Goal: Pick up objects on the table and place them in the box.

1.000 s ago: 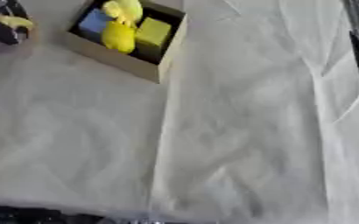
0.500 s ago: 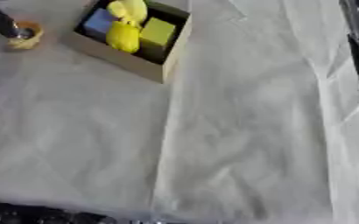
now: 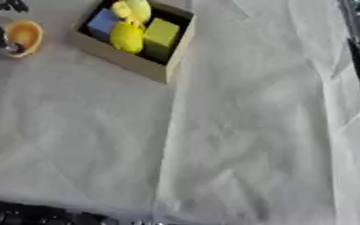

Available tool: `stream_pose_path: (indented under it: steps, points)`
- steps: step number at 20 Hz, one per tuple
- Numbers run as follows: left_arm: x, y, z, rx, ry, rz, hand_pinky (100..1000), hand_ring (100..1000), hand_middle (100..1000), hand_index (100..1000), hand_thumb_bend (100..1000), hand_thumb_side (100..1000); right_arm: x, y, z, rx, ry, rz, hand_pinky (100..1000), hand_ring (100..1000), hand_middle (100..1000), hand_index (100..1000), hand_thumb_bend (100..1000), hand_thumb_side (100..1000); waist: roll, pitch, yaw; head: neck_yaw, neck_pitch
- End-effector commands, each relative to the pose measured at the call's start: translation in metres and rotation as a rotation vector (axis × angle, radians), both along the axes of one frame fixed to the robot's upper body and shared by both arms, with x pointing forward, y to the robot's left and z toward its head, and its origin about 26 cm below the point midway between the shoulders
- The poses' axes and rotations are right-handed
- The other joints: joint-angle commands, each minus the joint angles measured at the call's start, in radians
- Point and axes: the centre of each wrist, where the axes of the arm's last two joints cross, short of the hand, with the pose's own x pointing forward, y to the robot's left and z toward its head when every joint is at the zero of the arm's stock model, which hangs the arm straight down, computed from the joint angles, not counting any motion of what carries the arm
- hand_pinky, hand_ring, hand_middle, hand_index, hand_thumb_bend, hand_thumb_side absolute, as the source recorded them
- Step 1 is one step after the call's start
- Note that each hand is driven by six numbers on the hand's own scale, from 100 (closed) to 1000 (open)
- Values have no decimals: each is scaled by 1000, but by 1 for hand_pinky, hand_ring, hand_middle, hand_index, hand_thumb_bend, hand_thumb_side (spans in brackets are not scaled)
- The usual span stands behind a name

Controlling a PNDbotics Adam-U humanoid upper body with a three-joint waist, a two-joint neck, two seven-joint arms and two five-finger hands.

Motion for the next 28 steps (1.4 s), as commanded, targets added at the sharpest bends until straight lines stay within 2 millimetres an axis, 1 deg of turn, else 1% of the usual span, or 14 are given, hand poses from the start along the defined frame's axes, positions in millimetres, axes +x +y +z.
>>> stream_pose_path:
  steps: [1, 4, 6, 7, 9, 11, 13, 15, 17, 19, 21, 24, 26, 28]
  points:
    - [0, 6, 5, 4, -6, 23, 880, 937, 862, 915, 415, 100, -3, -3, 11, 1, -30, 0, 826, 804, 686, 866, 100, 703, 9, -34, -2, 4, 4]
    - [1, 6, 2, -23, -9, 19, 867, 918, 827, 857, 332, 100, -3, -3, 11, 3, -27, 0, 825, 804, 686, 866, 100, 706, 9, -30, -2, 4, 4]
    - [0, 6, 2, -43, -17, 12, 850, 877, 785, 794, 263, 100, -3, -3, 10, 5, -25, 2, 826, 804, 685, 867, 100, 708, 9, -28, -1, 4, 4]
    - [0, 6, 2, -51, -21, 8, 836, 859, 761, 751, 208, 100, -3, -3, 10, 6, -24, 4, 826, 804, 685, 867, 100, 709, 9, -28, 0, 4, 4]
    - [0, 5, 4, -62, -40, 2, 818, 828, 729, 713, 127, 114, -2, -2, 10, 7, -22, 4, 826, 804, 685, 867, 100, 710, 9, -28, 0, 4, 4]
    - [-2, 2, 10, -78, -80, -18, 793, 802, 708, 687, 100, 124, -2, -2, 10, 7, -21, 3, 826, 804, 685, 867, 100, 700, 9, -30, 0, 3, 4]
    - [-7, -7, 26, -99, -159, -66, 786, 794, 701, 680, 100, 134, -3, -2, 10, 7, -26, 4, 826, 804, 684, 867, 100, 692, 10, -33, 0, 3, 4]
    - [-14, -24, 46, -137, -256, -133, 779, 783, 697, 676, 100, 149, -3, -1, 12, 7, -33, 7, 826, 804, 684, 866, 100, 684, 10, -37, -1, 1, 4]
    - [-22, -46, 66, -171, -353, -216, 774, 775, 693, 667, 100, 160, -4, 0, 14, 8, -45, 13, 826, 804, 684, 866, 100, 676, 11, -41, -3, 0, 4]
    - [-28, -75, 81, -194, -425, -309, 773, 772, 695, 667, 100, 167, -6, 3, 17, 12, -60, 22, 826, 803, 684, 866, 100, 671, 13, -44, -11, 4, 4]
    - [-32, -106, 87, -227, -470, -398, 769, 769, 699, 671, 100, 177, -6, 8, 20, 16, -70, 39, 826, 803, 684, 866, 100, 672, 14, -42, -27, 17, 4]
    - [-28, -142, 80, -279, -479, -452, 766, 769, 706, 685, 100, 174, -7, 21, 24, 25, -82, 81, 826, 803, 683, 866, 100, 674, 16, -30, -66, 48, 4]
    - [-20, -154, 67, -278, -474, -427, 768, 776, 717, 702, 100, 147, -8, 27, 27, 28, -92, 100, 827, 803, 683, 866, 100, 674, 19, -20, -87, 70, 4]
    - [-11, -160, 51, -262, -468, -384, 773, 786, 729, 713, 100, 129, -9, 29, 29, 31, -99, 107, 827, 803, 682, 866, 100, 676, 21, -12, -102, 83, 4]
